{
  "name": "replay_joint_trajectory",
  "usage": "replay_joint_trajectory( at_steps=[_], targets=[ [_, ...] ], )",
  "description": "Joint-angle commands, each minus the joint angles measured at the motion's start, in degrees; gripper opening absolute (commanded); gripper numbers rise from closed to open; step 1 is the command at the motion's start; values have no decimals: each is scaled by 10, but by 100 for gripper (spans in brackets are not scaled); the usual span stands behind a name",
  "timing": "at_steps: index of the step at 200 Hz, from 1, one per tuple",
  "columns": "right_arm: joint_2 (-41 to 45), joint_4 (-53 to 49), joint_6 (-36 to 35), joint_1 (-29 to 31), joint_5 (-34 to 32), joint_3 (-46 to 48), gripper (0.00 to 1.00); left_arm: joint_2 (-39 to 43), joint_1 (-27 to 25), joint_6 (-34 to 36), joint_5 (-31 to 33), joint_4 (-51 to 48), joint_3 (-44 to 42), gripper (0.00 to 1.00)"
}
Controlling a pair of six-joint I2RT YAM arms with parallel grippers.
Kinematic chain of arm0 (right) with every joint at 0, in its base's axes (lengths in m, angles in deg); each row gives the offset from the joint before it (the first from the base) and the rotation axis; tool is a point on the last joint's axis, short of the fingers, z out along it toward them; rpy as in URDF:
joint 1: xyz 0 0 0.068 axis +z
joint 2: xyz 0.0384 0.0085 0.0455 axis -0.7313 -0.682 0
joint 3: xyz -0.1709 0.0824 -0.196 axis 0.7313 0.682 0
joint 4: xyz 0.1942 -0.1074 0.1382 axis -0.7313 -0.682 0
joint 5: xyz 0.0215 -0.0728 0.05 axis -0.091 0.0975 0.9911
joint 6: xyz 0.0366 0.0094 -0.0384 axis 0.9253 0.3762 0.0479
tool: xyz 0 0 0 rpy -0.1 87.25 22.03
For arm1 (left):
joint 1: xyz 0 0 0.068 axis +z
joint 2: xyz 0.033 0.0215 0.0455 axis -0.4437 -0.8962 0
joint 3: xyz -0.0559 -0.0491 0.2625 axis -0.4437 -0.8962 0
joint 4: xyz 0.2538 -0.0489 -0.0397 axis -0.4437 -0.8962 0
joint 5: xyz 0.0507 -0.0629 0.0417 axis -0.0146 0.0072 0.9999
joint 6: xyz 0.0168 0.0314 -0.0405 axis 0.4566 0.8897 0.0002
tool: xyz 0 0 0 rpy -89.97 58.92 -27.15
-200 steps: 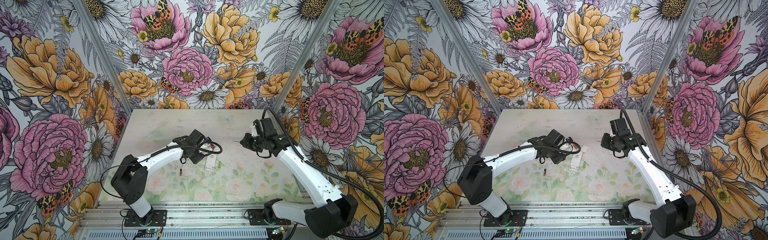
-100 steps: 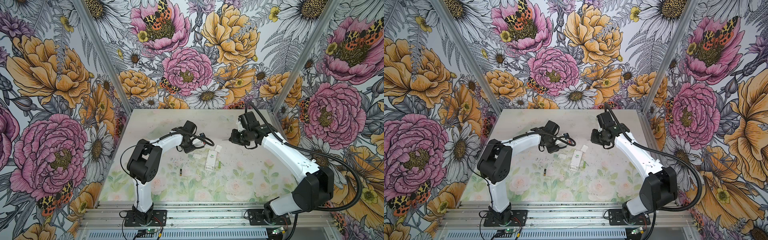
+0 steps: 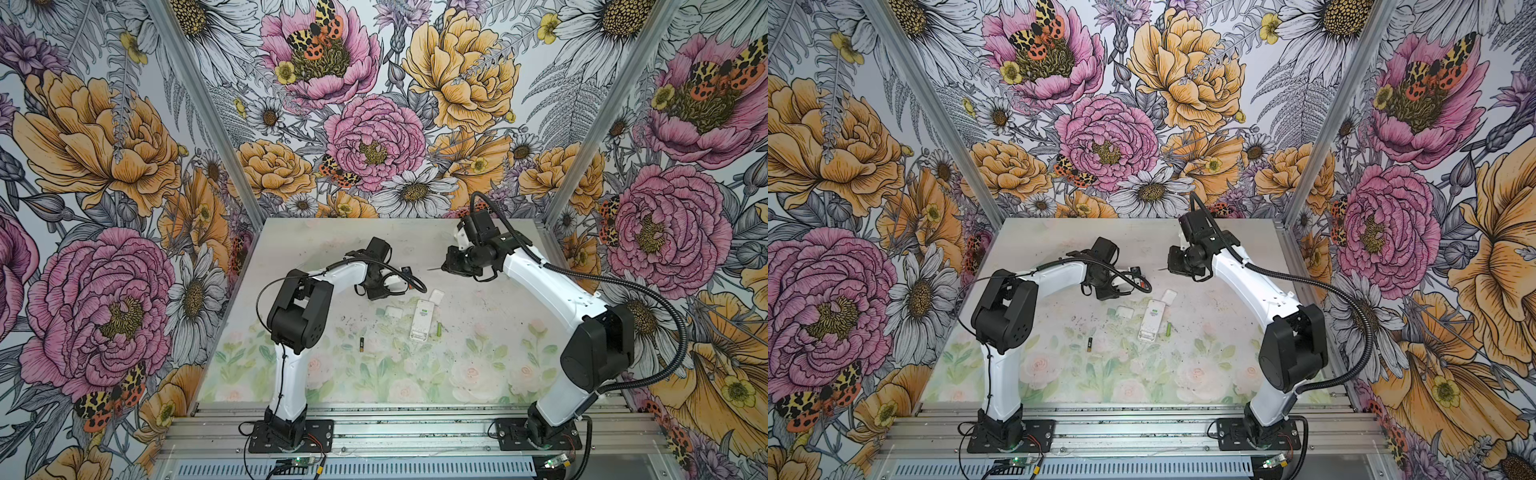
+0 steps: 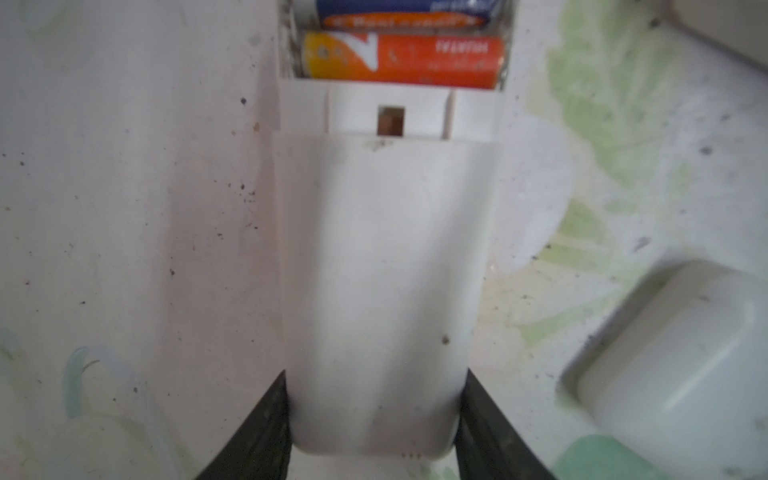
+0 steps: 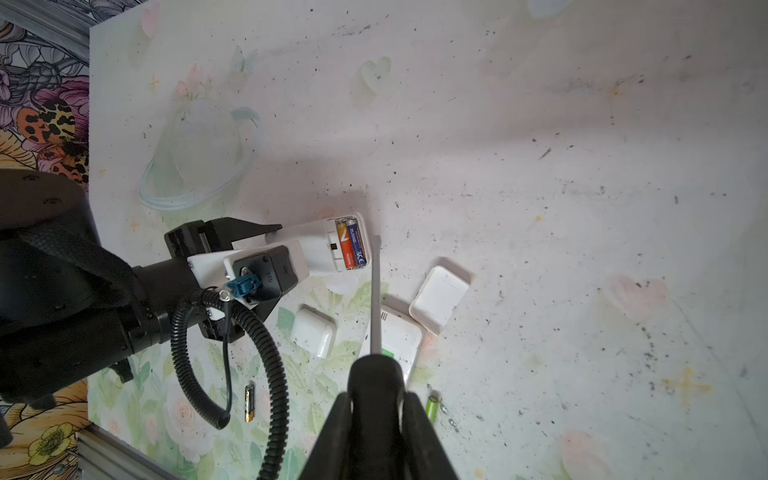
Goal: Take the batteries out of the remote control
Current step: 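Hold the remote up with the left while the right brings the screwdriver to the batteries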
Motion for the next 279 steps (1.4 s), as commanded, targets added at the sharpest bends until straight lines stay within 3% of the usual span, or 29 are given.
replay_joint_trajectory(
  at_steps=[1, 45, 279],
  targets=[
    [-15, -1, -10, 7, 31, -30, 0, 20, -18, 17, 26, 37, -39, 21],
    [-48, -28, -14, 20, 45, -37, 0, 60, -58, 11, 112, 117, -135, 21],
    [-93, -70, -35, 60, 7, -46, 0, 64, -60, -4, 106, 99, -128, 21]
  ],
)
